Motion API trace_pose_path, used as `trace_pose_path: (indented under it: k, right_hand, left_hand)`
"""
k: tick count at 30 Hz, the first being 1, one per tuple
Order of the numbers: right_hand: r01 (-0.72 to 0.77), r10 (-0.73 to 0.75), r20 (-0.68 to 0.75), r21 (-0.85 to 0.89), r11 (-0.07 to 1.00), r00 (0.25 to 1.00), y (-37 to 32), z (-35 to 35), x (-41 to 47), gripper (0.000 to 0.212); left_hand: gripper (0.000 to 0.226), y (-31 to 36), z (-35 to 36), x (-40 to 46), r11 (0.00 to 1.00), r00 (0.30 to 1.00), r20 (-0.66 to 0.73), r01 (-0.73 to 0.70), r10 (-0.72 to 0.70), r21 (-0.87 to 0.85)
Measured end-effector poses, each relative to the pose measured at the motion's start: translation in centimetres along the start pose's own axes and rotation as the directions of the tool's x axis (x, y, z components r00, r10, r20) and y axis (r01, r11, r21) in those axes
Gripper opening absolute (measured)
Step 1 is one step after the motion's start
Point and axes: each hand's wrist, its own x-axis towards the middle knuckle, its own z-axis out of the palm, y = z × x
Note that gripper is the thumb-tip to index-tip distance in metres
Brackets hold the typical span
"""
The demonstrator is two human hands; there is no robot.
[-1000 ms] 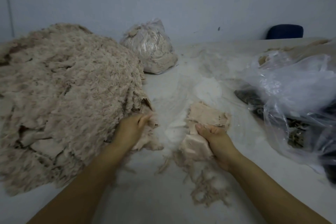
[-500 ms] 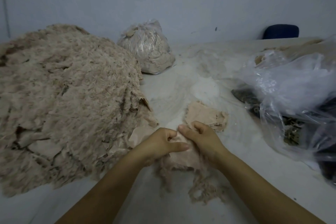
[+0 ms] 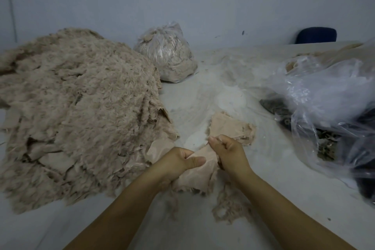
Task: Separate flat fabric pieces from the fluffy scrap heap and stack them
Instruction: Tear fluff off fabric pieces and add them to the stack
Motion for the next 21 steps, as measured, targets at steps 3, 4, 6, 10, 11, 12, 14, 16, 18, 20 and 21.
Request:
trace_pose_path:
  k: [3, 4, 6, 10, 11, 12, 14, 16, 18, 20, 21]
  right_hand:
    - [-0.055, 0.062, -0.056, 0.121, 0.991, 0.996, 0.3, 0.1, -0.4, 0.041]
    - [-0.087, 0.1, -0.075, 0.164, 0.983, 0.992, 0.3, -0.1, -0.4, 0.042]
    - [-0.126, 0.155, -0.126, 0.207, 0.97, 0.98, 0.1, -0.8, -0.4, 0.036]
    - [-0.138, 0.151, -0.081, 0.152, 0.979, 0.985, -0.2, -2.6, -0.5, 0.032]
    - [-0.153, 0.154, -0.005, 0.072, 0.986, 0.988, -0.3, -2.8, -0.8, 0.034]
    - [-0.167, 0.167, 0.083, 0.003, 0.986, 0.983, -0.4, -2.7, -1.1, 0.037]
    - [-0.228, 0.219, 0.233, 0.012, 0.974, 0.948, -0.6, -2.0, -1.8, 0.041]
    - [-0.259, 0.217, 0.312, 0.1, 0.961, 0.925, -0.8, -1.3, -2.5, 0.041]
    - [-0.191, 0.148, 0.294, 0.122, 0.974, 0.944, -0.7, -0.9, -2.9, 0.036]
    - [-0.112, 0.087, 0.248, 0.091, 0.989, 0.965, -0.7, -0.8, -3.1, 0.03]
    - [-0.066, 0.053, 0.228, 0.05, 0.997, 0.972, -0.7, -0.7, -3.1, 0.031]
  left_hand:
    - [0.016, -0.1, -0.1, 0.3, 1.0, 1.0, 0.004, 0.004, -0.004, -0.004]
    - [0.02, -0.2, -0.2, 0.2, 1.0, 1.0, -0.002, 0.01, -0.01, -0.003]
    - [0.035, -0.3, -0.6, -0.1, 1.0, 1.0, -0.018, 0.015, -0.016, -0.002]
    - [0.051, -0.4, -1.4, -0.7, 1.0, 0.993, -0.115, 0.003, 0.0, 0.029]
    - [0.048, -0.4, -1.4, -0.7, 0.999, 0.99, -0.136, -0.017, 0.021, 0.026]
    - [0.042, -0.2, -1.3, -0.8, 0.999, 0.989, -0.144, -0.035, 0.037, 0.022]
    - [0.03, 0.3, -0.5, -1.2, 0.998, 0.99, -0.124, -0.065, 0.062, -0.022]
    - [0.032, 0.6, 0.4, -1.5, 0.991, 0.995, -0.072, -0.075, 0.067, -0.109]
    - [0.043, 0.7, 0.8, -1.9, 0.986, 0.998, 0.016, -0.051, 0.054, -0.159]
    - [0.05, 0.7, 1.0, -2.0, 0.984, 0.998, 0.051, -0.031, 0.041, -0.177]
    - [0.047, 0.8, 1.2, -1.8, 0.982, 0.999, 0.035, -0.033, 0.04, -0.186]
